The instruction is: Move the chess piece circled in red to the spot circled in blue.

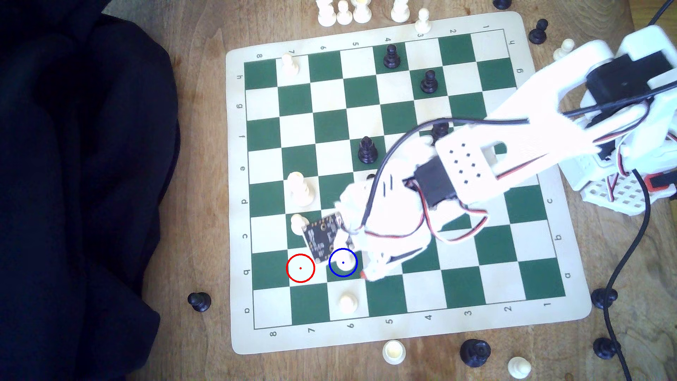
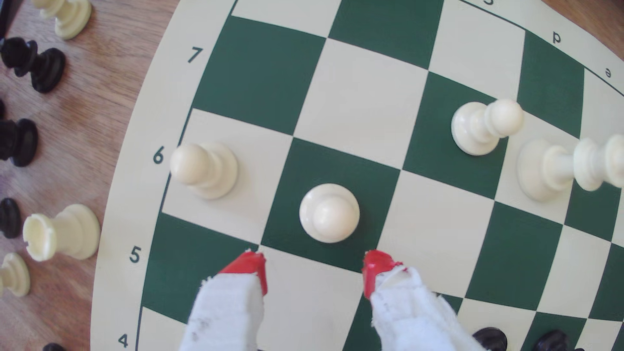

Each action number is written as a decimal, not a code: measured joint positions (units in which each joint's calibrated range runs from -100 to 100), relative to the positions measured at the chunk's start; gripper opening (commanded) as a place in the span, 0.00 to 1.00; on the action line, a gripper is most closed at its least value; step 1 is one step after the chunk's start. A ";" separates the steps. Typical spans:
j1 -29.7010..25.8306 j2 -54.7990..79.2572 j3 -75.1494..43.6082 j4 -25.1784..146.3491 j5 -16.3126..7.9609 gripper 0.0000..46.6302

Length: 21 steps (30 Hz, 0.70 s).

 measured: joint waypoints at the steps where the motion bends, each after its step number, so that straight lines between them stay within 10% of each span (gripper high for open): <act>1: 0.07 -0.75 0.00 0.72 -0.10 0.36; 21: 3.83 -55.47 24.67 27.17 0.59 0.36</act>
